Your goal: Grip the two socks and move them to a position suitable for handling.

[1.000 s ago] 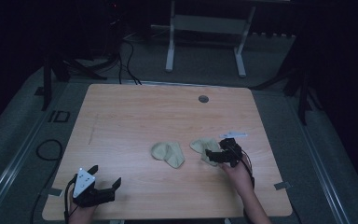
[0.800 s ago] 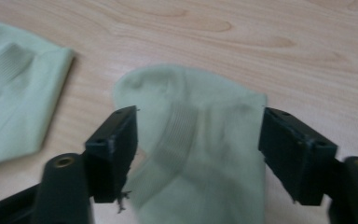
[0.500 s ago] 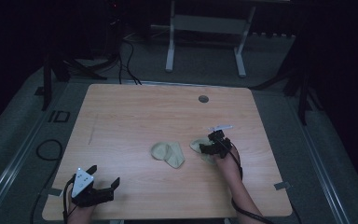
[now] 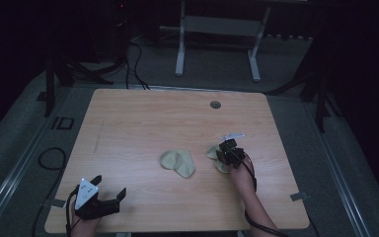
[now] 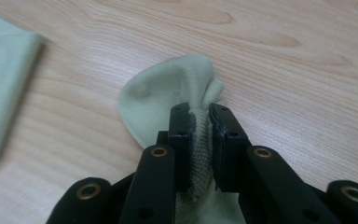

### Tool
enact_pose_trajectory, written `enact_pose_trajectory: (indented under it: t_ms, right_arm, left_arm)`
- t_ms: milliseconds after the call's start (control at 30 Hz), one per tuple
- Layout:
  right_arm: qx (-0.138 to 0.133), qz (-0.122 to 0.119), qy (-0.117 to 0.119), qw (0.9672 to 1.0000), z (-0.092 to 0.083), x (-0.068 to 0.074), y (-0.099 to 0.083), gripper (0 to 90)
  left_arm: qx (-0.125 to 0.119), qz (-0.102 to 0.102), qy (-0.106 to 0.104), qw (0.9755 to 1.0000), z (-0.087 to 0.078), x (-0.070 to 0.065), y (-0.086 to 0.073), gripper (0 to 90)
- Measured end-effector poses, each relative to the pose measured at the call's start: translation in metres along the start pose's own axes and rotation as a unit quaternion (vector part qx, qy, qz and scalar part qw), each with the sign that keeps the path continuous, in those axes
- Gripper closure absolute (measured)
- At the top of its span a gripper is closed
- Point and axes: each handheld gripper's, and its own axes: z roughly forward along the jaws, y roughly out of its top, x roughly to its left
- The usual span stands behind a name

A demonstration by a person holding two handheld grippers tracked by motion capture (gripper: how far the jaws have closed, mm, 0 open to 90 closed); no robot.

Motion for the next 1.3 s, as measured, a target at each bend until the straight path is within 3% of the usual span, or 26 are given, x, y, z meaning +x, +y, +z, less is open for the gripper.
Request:
enact_pose_trajectory:
  t_ms: [367, 700, 833, 1000, 1100, 1300]
  right_arm:
    - [-0.038, -0.043, 0.038, 0.9977, -0.054, 0.016, 0.003, 79.8]
    - [-0.064, -0.058, 0.062, 0.9944, -0.101, 0.024, -0.012, 79.8]
    - [-0.061, -0.077, 0.067, 0.9929, -0.106, 0.032, -0.023, 79.8]
    - [-0.057, -0.110, 0.087, 0.9885, -0.109, 0.048, -0.047, 79.7]
    - [-0.055, -0.125, 0.082, 0.9872, -0.103, 0.052, -0.057, 79.5]
    - [-0.035, -0.118, 0.104, 0.9869, -0.085, 0.059, -0.075, 79.3]
  left_arm:
    - [0.001, 0.001, -0.002, 1.0000, 0.000, -0.003, 0.001, 0.9]
    - [0.003, 0.001, -0.002, 1.0000, 0.001, -0.005, 0.001, 0.9]
    - [0.003, 0.001, -0.002, 1.0000, 0.001, -0.006, 0.001, 0.9]
    - [0.004, 0.003, -0.002, 1.0000, 0.002, -0.007, 0.001, 0.9]
    - [0.004, 0.005, -0.005, 1.0000, 0.002, -0.008, 0.001, 0.9]
    - [-0.006, 0.010, 0.001, 0.9999, -0.001, -0.009, 0.002, 0.9]
